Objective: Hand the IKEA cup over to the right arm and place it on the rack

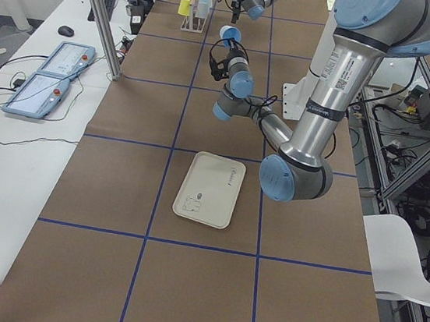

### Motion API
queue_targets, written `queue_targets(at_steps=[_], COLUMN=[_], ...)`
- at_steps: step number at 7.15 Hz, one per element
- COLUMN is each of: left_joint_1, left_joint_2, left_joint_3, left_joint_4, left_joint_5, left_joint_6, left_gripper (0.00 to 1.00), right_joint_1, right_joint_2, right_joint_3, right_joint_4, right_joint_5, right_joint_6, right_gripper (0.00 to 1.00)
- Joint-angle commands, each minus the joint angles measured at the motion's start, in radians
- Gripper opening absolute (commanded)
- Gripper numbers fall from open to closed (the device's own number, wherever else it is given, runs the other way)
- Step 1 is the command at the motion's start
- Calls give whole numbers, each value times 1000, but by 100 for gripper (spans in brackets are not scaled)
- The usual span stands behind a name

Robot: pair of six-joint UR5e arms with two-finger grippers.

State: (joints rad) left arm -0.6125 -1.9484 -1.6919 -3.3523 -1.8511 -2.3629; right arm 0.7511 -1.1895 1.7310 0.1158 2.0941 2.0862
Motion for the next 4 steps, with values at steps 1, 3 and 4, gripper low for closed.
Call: queue_targets(at_steps=[1, 3, 4], left_joint_1=[20, 55, 71], left_joint_2=[-41, -64, -81], left_joint_3=[0, 0, 0], left_joint_4=[-47, -58, -71], left_joint_5=[9, 7, 7], left_joint_6=[-102, -128, -133], left_gripper=[0, 0, 0], right_joint_1=[-30, -61, -67], right_joint_2=[13, 45, 50], right_joint_3=[-1, 1, 1], right_joint_4=[65, 65, 65], right_joint_5=[-39, -37, -39], right_joint_6=[29, 15, -7], right_gripper=[100, 100, 100])
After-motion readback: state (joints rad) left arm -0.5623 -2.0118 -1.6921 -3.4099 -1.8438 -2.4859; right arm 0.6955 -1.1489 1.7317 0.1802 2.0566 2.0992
